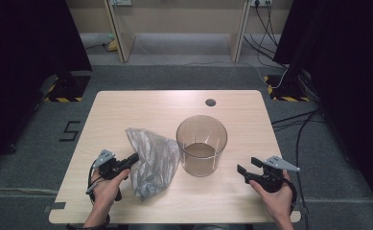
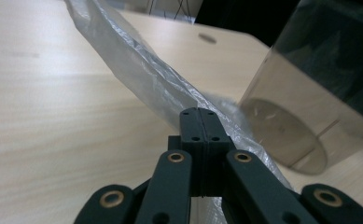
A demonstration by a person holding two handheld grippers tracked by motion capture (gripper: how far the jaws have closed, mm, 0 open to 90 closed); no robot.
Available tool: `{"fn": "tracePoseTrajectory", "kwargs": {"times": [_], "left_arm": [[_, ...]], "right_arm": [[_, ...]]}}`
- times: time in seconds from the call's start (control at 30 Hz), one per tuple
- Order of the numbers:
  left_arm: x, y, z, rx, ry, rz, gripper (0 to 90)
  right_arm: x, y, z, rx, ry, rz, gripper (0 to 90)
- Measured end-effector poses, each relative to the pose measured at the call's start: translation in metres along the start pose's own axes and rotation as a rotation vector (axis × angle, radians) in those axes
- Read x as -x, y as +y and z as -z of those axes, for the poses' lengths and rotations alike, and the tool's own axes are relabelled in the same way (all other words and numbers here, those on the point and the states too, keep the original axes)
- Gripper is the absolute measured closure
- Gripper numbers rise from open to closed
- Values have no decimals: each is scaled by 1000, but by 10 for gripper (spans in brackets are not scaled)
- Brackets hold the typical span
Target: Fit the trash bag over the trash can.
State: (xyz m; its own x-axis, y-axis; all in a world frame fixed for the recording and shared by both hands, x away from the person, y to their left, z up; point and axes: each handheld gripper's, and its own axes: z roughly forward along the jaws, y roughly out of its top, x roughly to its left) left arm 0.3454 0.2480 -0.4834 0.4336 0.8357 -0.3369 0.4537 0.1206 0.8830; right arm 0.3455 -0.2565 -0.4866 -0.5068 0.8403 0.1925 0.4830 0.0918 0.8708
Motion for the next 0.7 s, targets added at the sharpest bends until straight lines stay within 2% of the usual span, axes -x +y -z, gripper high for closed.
{"fn": "tracePoseTrajectory", "kwargs": {"times": [0.03,0.07,0.33,0.7], "left_arm": [[0,0,0,0,0,0,900],[7,6,2,38,-13,1,900],[29,31,13,181,-33,-10,900],[46,56,11,324,-43,-50,900]], "right_arm": [[0,0,0,-1,-1,-1,274],[0,0,0,0,-1,-3,275],[0,0,0,3,-2,-4,277],[-1,0,-1,0,0,-2,277]]}}
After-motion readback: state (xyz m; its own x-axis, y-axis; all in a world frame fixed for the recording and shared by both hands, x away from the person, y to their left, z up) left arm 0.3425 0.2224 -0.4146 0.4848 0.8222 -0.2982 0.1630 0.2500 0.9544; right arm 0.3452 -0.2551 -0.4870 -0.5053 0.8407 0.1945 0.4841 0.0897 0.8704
